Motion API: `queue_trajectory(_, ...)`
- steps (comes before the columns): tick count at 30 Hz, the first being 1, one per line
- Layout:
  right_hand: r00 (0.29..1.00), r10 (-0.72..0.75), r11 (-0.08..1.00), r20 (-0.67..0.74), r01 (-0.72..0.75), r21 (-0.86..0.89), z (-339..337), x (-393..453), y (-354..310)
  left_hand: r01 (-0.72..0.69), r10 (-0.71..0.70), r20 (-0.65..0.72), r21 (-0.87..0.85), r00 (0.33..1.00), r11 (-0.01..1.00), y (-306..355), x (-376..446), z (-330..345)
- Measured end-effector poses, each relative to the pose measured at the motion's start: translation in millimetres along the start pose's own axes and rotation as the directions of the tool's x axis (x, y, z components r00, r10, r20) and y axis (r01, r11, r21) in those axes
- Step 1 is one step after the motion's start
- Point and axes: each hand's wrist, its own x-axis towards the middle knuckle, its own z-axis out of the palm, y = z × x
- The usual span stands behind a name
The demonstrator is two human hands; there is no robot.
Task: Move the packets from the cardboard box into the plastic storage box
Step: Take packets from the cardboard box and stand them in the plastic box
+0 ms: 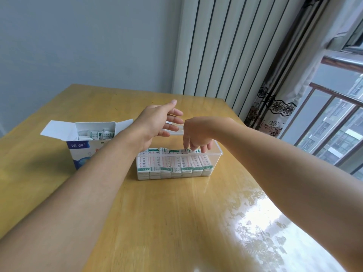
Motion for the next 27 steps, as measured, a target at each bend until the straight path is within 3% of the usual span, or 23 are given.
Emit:
queue_trajectory(12, 1.0, -0.019, 1.0, -0.008, 0.019, -0.011, 1.2, -4.6, 1.0, 0.002, -0.002, 0.006, 0.006, 1.0, 1.0, -1.0, 0.8, 0.3)
queue_trajectory(27, 0.998, 0.06, 0.997, -0.024, -0.061, -0.055, 3.6, 4.9, 2.9, 0.003, -0.003, 0.022, 0.019, 1.0, 1.0, -2.3, 1.0, 0.1)
